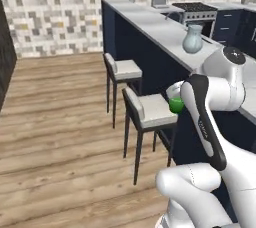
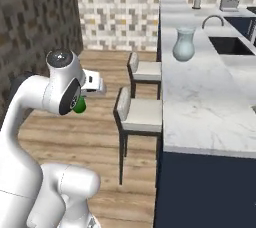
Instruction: Place the pitcher and cup on the dining counter for serving.
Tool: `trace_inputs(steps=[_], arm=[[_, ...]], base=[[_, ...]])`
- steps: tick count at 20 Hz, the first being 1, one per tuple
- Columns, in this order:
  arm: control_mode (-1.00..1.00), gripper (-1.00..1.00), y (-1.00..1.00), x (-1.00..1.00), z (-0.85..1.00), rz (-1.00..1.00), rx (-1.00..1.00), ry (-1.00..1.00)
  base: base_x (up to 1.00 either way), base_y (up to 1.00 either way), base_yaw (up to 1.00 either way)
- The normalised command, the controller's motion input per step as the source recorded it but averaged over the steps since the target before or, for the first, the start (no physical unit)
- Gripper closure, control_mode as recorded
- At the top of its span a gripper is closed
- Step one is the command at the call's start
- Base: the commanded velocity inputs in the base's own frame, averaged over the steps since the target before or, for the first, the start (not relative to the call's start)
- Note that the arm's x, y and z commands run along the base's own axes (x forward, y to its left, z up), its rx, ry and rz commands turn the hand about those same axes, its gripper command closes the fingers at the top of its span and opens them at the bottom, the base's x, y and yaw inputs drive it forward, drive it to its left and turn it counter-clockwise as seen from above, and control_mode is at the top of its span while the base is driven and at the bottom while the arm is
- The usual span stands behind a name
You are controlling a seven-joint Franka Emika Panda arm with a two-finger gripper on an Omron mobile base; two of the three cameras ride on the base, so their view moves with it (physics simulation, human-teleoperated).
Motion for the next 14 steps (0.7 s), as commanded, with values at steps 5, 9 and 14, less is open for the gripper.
trace_inputs(steps=[5, 9, 14], arm=[[1.00, 1.00, 0.00, 0.00, 0.00, 0.00, 0.00, 0.00], [1.00, 1.00, 0.00, 0.00, 0.00, 0.00, 0.00, 0.00], [1.00, 1.00, 0.00, 0.00, 0.00, 0.00, 0.00, 0.00]], base=[[0.61, 0.43, -0.59], [0.34, 0.66, -0.56], [0.20, 0.71, -0.53]])
